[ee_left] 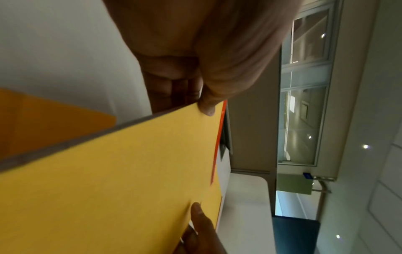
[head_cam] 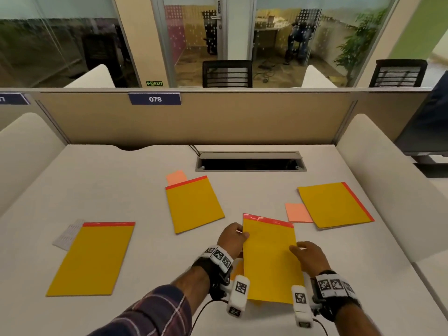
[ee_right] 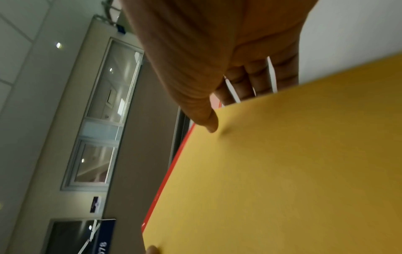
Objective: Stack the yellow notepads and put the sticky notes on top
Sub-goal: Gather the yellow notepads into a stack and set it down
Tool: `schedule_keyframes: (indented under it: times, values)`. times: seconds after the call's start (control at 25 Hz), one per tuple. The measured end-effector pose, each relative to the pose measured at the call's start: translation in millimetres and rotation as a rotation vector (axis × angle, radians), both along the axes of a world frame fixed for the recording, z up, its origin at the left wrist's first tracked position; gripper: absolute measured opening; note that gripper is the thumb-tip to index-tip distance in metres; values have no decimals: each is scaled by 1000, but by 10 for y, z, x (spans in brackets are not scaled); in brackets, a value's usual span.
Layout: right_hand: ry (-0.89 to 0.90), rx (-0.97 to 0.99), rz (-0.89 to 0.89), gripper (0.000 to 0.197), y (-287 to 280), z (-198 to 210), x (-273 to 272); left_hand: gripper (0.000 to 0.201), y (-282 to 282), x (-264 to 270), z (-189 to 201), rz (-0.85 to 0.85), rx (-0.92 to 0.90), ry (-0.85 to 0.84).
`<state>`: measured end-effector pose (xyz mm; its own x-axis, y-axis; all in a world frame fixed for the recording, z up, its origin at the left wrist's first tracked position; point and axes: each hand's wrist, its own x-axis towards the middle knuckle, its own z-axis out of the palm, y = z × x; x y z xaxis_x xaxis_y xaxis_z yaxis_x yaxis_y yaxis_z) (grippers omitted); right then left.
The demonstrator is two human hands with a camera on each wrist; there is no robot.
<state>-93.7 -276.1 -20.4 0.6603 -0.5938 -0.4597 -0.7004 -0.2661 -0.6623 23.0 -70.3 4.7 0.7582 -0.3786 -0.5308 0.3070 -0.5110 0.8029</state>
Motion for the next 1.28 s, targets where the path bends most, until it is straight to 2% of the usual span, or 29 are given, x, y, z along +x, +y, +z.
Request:
schedule_keyframes:
  times: [0.04,0.16,0.24,0.32,0.4,0.48,0.52,0.6,0.76,0.96,1.04,1.08,1.16,1.28]
  values:
    - [-70,76,-37,31,65,13,17,9,93,47,47,16,-40,22]
    - [-205,404,-94,31,418,127,161,12,599,249,274,52,-126,-36]
    - [-237,470,-76,30,654,148,302,21,1118,446,319,80,-127,-107]
    - [-238,500,-69,26,902,178,454,35,1842,717,279,106,56,-272]
    - [-249,532,-66,26,1161,207,599,52,2667,1039,143,129,396,-382]
    - [-240,551,-63,27,1392,215,710,75,3366,1255,9,175,753,-294]
    - [-240,558,-68,27,1506,208,757,86,3627,1306,-46,191,868,-219]
    - [-232,553,-81,27,1767,171,870,100,3992,1349,-107,201,938,-132]
    - [-222,546,-84,24,2256,155,983,115,4186,1402,-264,176,941,-161]
    - [-230,537,-111,24,2710,187,978,100,4289,1496,-219,271,825,-98]
    - [-236,539,-117,23,2833,223,979,83,4382,1575,-244,268,758,-87]
    - [-241,545,-115,23,2890,250,986,68,4409,1616,-257,278,700,-118]
    - [-254,568,-101,22,2978,259,1043,36,4425,1624,-168,336,455,-190]
    - [-286,603,-108,21,3105,238,1209,17,4306,1557,6,380,137,-232]
